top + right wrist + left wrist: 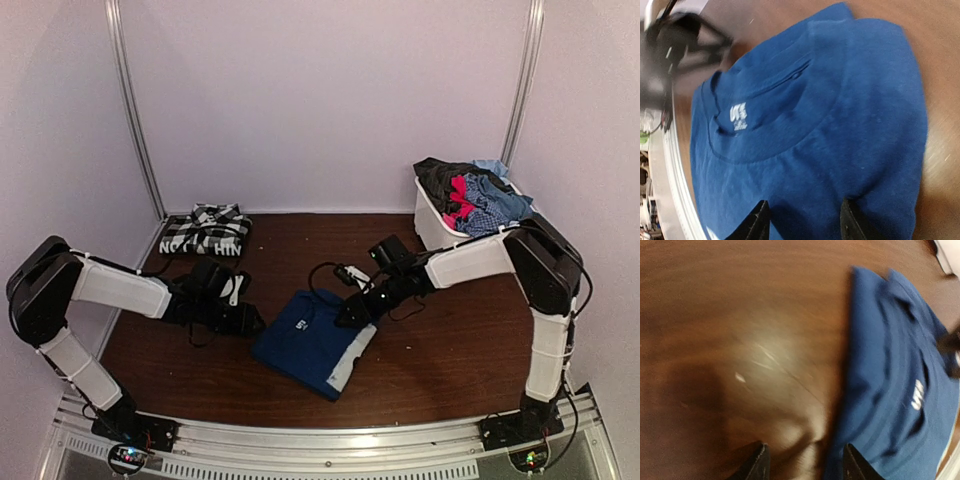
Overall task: Fold and stack the mixed laundry pile
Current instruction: Rotate the square-folded T-shirt at the center of the board.
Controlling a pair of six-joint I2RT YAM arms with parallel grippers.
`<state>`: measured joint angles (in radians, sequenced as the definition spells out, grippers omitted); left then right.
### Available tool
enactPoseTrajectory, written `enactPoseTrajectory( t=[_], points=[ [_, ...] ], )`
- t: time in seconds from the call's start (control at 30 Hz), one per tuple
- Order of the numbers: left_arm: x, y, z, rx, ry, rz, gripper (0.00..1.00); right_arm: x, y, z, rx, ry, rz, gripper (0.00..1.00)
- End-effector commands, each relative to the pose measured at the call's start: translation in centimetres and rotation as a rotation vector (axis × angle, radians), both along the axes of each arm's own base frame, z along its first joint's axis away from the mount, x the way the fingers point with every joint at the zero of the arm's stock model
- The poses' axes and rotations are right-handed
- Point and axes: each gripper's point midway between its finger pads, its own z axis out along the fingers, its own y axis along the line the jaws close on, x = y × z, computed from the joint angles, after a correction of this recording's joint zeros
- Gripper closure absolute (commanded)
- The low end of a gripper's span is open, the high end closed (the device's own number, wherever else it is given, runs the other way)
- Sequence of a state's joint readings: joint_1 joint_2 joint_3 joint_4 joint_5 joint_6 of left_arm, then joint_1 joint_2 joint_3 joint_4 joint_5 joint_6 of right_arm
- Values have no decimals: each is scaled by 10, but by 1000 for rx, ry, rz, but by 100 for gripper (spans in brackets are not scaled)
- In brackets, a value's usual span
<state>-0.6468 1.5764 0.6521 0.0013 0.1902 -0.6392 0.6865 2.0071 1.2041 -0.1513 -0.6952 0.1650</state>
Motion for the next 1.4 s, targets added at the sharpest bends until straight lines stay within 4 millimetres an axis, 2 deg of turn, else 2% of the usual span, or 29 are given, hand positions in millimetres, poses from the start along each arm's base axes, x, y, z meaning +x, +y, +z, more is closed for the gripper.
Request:
enactPoseTrajectory(
  t=[0.0,0.03,0.1,0.17,0.2,0.33,0.43,0.57,0.67,0.8,0.93,1.0,1.07,1.13,1.23,1.27,1.3,1.37],
  points=[
    [56,17,13,35,-62,100,46,-99,10,10,67,166,92,49],
    [64,14,23,42,-89,87,43,-118,19,27,127,190,137,47],
    [75,7,41,43,-142,50,37,-134,30,68,278,206,184,45],
    [78,6,56,44,-175,30,34,-127,24,90,324,166,182,44],
    [76,4,61,30,-181,14,33,-112,18,93,307,118,142,44],
    [43,4,60,-44,-124,-27,32,-48,-8,66,153,26,-2,47],
    [8,9,57,-55,-104,-62,34,-26,-2,58,120,-17,1,50],
    [-39,-6,63,-88,-97,-175,39,-27,27,60,186,23,92,53],
    [-66,-21,67,-150,-84,-250,46,-34,40,50,192,50,140,54],
    [-81,-20,41,-142,-6,-247,55,-42,37,26,179,102,141,55],
    [-69,-10,5,0,56,-183,61,-57,19,-9,106,161,105,58],
    [-53,-6,-5,51,60,-152,62,-71,8,-21,88,200,81,59],
    [-29,-3,-9,77,51,-109,63,-86,1,-23,88,218,59,60],
    [2,-4,-6,56,31,-75,63,-105,4,-12,101,211,75,59],
    [40,-17,11,49,-53,-109,61,-120,17,28,201,196,128,56],
    [48,-23,20,46,-78,-124,59,-116,19,42,228,174,128,55],
    [56,-30,33,27,-109,-137,57,-107,15,48,213,152,103,54],
    [56,-35,52,-12,-141,-156,55,-78,-1,51,164,91,20,53]
  ],
)
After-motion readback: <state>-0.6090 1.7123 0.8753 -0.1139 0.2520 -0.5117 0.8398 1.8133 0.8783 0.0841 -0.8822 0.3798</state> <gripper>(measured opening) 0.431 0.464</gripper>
